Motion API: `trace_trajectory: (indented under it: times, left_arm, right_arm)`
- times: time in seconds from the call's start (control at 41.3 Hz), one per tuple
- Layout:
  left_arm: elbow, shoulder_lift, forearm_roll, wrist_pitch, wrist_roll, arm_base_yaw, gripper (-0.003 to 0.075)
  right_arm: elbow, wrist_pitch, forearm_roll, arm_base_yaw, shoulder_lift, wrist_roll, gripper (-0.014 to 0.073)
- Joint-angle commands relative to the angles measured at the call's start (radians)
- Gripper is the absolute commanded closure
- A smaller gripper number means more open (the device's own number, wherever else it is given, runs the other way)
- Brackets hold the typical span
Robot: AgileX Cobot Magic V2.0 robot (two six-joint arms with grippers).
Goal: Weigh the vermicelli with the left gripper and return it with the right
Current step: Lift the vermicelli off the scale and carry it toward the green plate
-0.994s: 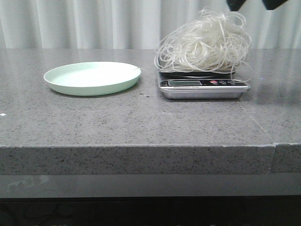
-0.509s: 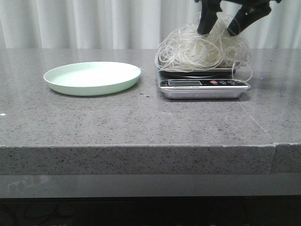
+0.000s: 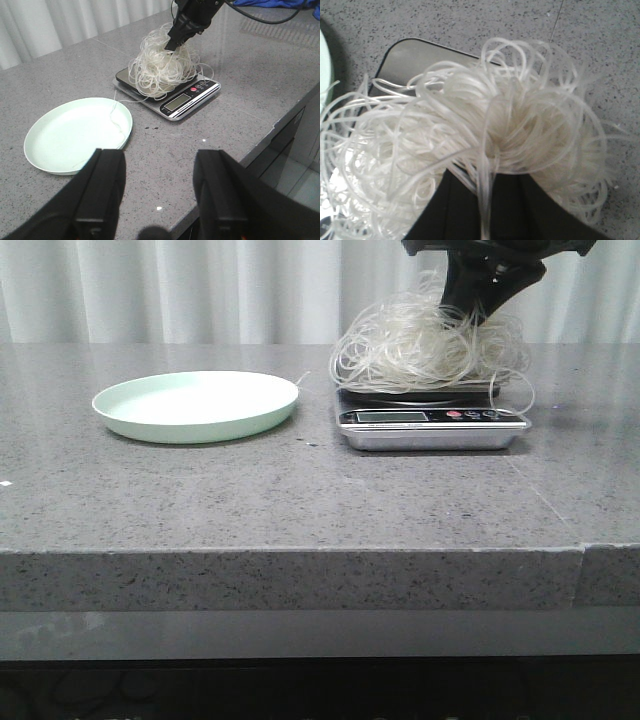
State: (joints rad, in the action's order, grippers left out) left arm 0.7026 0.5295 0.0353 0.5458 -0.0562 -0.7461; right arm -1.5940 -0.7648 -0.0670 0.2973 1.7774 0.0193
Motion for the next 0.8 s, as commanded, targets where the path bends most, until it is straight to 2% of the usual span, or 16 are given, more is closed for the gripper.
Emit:
trace_trajectory:
  times: [0.0, 0.145, 0.339, 0.63, 0.776]
  left_arm:
    - [0.025, 0.001, -0.002, -0.073, 0.011, -0.003, 0.0332]
    - [0.025, 0.001, -0.002, -0.073, 0.011, -0.003, 0.0332]
    - [0.025, 0.001, -0.002, -0.073, 0.011, -0.003, 0.0332]
    - [0.025, 0.001, -0.002, -0.073, 0.011, -0.003, 0.0332]
    - [0.025, 0.001, -0.002, -0.073, 0.011, -0.003, 0.0332]
  right_arm:
    - [-0.078, -0.003, -0.002, 0.025, -0.044, 0.016, 0.0441]
    - [-0.2, -0.058, -0.002, 0.086, -0.044, 0.04, 0.0441]
    - [-0.341, -0.05, -0.003, 0.173, -0.042, 0.04, 0.0441]
    - [-0.371, 0.163, -0.012, 0.28, -0.009, 0.04, 0.0441]
    - [-0.404, 0.199, -0.043, 0.31, 0.048, 0.04, 0.0441]
